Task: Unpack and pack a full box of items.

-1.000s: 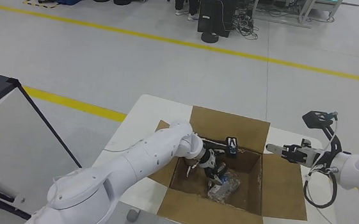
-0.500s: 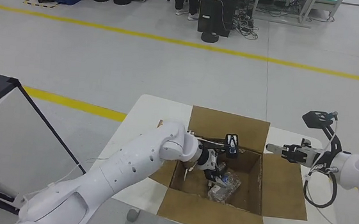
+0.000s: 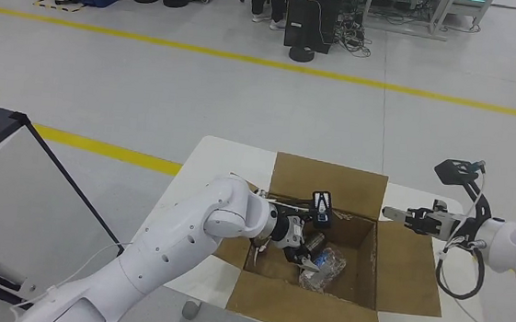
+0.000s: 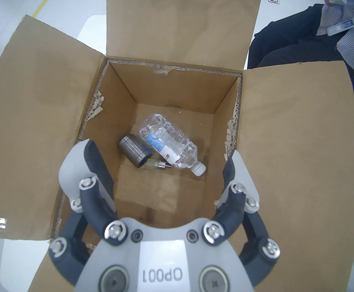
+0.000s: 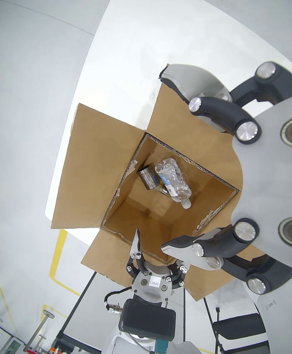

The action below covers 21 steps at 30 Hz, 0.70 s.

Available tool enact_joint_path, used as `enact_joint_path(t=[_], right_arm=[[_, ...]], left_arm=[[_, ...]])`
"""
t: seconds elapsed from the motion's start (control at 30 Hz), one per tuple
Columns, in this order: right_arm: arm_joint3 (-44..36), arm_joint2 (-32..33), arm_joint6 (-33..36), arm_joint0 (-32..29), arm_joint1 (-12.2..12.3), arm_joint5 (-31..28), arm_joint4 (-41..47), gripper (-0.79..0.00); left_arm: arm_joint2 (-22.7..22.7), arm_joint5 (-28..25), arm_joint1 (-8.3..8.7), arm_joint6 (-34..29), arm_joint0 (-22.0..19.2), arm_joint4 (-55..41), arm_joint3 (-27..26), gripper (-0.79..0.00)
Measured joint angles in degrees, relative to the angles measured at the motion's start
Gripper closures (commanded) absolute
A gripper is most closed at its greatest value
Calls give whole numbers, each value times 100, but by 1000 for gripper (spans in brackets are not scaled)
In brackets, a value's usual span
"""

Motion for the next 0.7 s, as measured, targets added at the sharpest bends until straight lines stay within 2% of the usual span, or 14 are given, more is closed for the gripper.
enact_joint_path(t=[0.43,0.57,0.7], right_arm=[[0,0,0,0,0,0,0,-785],[0,0,0,0,0,0,0,-785],[0,0,0,0,0,0,0,-785]], left_arm=[[-59,71,9,95,37,13,-64,-785],[-330,267,99,422,277,229,-449,-785],[-623,514,212,287,561,261,-930,-785]])
